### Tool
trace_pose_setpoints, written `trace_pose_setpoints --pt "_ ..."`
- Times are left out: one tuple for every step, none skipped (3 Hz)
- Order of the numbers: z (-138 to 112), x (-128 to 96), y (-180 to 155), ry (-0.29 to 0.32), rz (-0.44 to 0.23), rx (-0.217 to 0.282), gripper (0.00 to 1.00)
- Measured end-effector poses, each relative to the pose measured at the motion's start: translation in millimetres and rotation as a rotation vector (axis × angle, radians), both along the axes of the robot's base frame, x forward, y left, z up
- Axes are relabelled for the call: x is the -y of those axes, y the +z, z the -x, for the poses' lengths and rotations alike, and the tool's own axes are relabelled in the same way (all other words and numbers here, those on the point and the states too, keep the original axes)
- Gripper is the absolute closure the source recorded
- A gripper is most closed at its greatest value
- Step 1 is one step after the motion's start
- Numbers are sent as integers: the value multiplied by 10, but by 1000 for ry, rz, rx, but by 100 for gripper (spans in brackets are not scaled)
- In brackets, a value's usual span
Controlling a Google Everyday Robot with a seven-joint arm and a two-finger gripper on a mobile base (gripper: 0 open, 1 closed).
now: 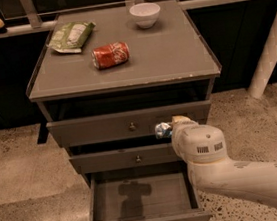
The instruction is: Pick redbull can from bottom drawer and place on counter
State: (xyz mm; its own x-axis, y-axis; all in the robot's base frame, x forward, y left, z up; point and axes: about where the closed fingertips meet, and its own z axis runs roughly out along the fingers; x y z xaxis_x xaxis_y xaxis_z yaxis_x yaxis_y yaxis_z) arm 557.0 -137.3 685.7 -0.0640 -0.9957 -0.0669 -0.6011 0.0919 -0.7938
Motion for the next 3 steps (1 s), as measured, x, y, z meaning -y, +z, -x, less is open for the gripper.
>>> trace_pose_setpoints --pt "30 -87 601 15 41 110 100" --pt "87 -187 1150 25 79 200 100" --pt "-3 -228 1559 20 84 265 100"
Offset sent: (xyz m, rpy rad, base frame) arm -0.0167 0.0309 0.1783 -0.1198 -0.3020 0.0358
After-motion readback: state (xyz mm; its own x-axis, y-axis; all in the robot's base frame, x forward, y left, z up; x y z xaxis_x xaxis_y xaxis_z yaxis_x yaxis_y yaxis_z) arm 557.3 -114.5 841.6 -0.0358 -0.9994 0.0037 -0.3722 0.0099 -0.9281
